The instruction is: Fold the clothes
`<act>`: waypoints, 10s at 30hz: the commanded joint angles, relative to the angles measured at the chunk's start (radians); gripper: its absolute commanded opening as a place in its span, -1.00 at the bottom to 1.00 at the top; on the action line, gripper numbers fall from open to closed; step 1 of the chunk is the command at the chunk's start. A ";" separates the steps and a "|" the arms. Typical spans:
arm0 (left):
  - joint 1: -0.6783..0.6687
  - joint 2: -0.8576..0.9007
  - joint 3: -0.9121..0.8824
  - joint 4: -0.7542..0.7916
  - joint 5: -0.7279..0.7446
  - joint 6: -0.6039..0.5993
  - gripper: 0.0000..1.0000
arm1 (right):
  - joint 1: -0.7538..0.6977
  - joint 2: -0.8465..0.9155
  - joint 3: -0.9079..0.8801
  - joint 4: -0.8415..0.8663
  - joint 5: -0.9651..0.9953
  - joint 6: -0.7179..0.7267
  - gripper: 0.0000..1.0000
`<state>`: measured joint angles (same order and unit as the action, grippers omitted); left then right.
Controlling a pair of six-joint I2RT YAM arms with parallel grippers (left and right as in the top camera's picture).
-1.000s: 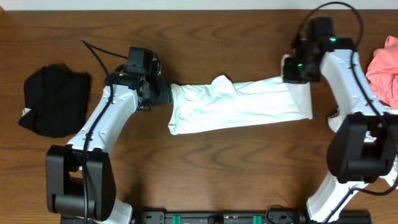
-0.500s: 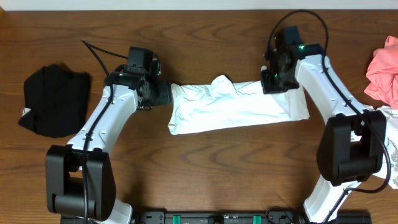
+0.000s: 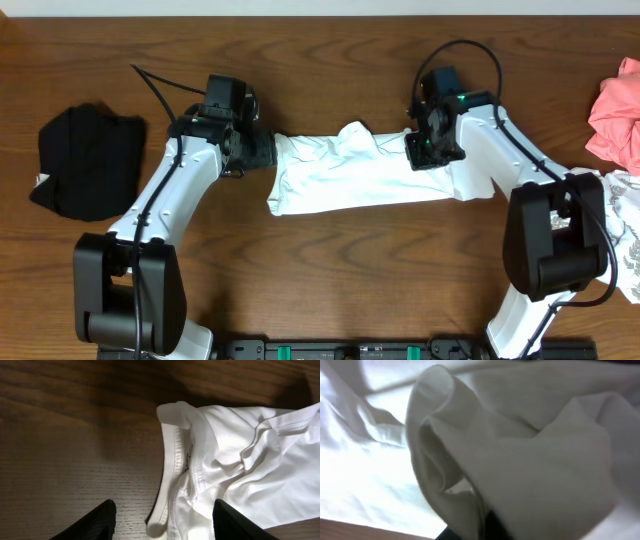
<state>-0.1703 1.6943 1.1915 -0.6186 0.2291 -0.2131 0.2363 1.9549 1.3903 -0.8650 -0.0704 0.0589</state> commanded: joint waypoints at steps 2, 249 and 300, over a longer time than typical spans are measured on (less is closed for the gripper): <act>0.002 0.002 0.010 -0.002 -0.012 0.001 0.25 | 0.024 -0.022 -0.006 0.021 -0.033 -0.004 -0.78; 0.027 -0.040 0.138 -0.138 -0.175 -0.071 -0.88 | -0.335 -0.236 0.019 0.052 -0.214 0.059 -0.35; -0.423 0.167 0.138 0.087 0.023 -0.095 -0.17 | -0.311 -0.236 0.019 0.023 -0.218 0.059 -0.33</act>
<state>-0.5865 1.8565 1.3182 -0.5343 0.1875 -0.3172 -0.0807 1.7435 1.4052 -0.8436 -0.2810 0.1280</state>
